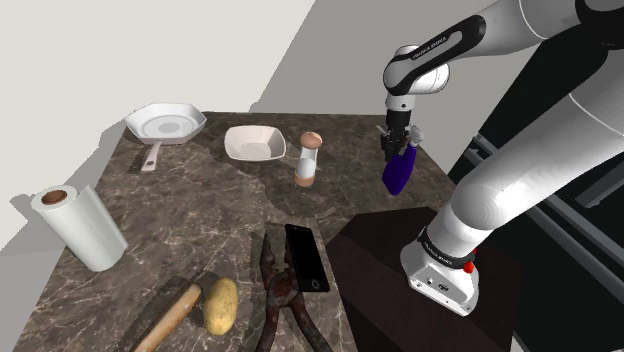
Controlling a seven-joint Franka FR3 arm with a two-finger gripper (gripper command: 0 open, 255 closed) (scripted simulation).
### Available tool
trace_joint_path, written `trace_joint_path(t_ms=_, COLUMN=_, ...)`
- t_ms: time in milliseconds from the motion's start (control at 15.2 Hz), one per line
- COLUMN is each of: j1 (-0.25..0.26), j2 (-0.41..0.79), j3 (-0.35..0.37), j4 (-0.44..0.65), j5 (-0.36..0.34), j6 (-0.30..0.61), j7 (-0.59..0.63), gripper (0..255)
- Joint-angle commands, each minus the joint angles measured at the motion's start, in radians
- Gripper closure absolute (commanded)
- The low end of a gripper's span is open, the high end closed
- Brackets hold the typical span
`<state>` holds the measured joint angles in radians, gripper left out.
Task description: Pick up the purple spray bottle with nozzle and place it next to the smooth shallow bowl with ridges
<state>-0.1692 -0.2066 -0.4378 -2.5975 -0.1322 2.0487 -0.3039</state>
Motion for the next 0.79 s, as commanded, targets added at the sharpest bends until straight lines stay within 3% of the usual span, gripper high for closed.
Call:
trace_joint_path(t_ms=0, j1=0.000, j2=0.001, j3=0.000, j4=-0.001, j5=0.000, j6=0.000, j7=0.000, gripper=255)
trace_joint_path(t_ms=264, j1=0.000, j2=0.000, j3=0.000, j4=-0.001, j5=0.000, j6=0.000, j7=0.000, gripper=255)
trace_joint_path(t_ms=726, j1=-0.006, j2=-0.077, j3=0.015, j4=0.038, j5=-0.016, j6=-0.113, j7=0.017, gripper=255)
